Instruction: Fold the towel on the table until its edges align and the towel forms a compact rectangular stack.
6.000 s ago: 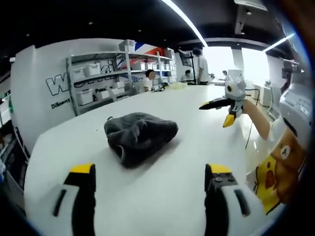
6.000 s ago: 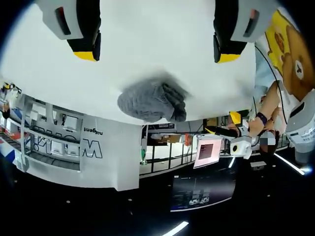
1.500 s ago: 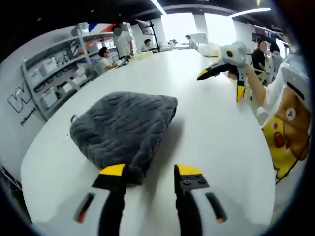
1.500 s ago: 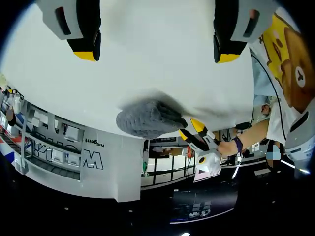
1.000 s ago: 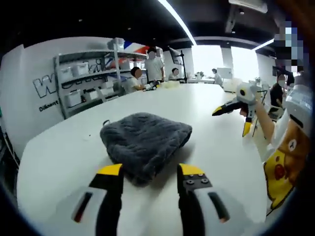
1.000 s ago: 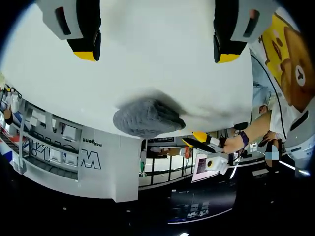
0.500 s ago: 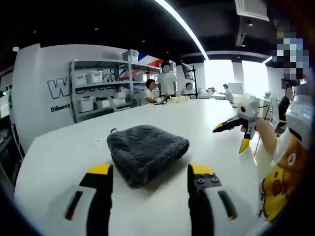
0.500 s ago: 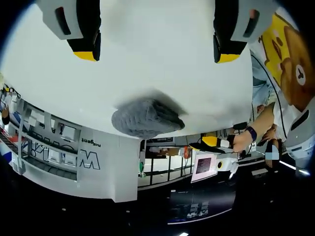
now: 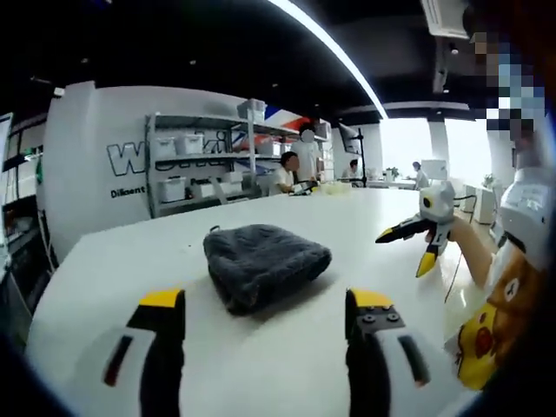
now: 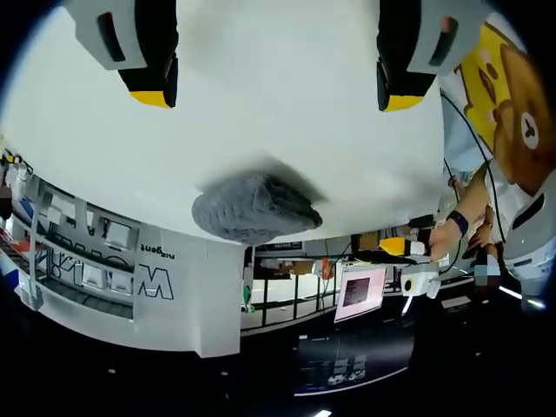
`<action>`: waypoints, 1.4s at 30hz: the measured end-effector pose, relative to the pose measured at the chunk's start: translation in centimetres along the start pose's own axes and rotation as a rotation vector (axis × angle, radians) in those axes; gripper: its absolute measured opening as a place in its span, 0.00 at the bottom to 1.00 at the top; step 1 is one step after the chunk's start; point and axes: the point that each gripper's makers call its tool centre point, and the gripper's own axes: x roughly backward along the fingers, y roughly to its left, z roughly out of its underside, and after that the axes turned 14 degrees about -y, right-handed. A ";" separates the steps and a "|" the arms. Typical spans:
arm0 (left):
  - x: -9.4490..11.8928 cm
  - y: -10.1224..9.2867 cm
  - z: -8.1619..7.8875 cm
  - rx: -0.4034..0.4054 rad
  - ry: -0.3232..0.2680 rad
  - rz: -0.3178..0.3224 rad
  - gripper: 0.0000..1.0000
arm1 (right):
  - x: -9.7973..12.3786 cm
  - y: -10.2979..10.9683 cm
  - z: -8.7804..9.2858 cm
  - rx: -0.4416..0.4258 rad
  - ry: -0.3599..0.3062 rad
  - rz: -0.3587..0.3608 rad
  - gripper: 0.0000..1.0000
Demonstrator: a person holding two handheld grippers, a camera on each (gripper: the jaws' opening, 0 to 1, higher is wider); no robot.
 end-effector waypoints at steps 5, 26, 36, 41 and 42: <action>1.3 0.3 0.0 0.006 -0.013 -0.042 0.84 | 0.0 0.0 0.0 -0.006 -0.001 0.000 1.00; 4.1 0.2 2.4 0.036 0.069 -0.107 0.99 | 0.1 -0.4 0.1 -0.022 -0.003 0.008 1.00; 4.7 -0.2 2.7 0.018 0.127 -0.099 0.99 | 0.6 -0.3 0.2 -0.020 0.014 0.013 1.00; 5.0 -0.4 3.2 -0.009 0.181 -0.108 0.99 | 0.9 -0.3 0.6 -0.004 0.038 0.029 1.00; 5.1 -0.5 3.3 -0.010 0.186 -0.107 0.99 | 1.0 -0.3 0.7 -0.005 0.041 0.032 1.00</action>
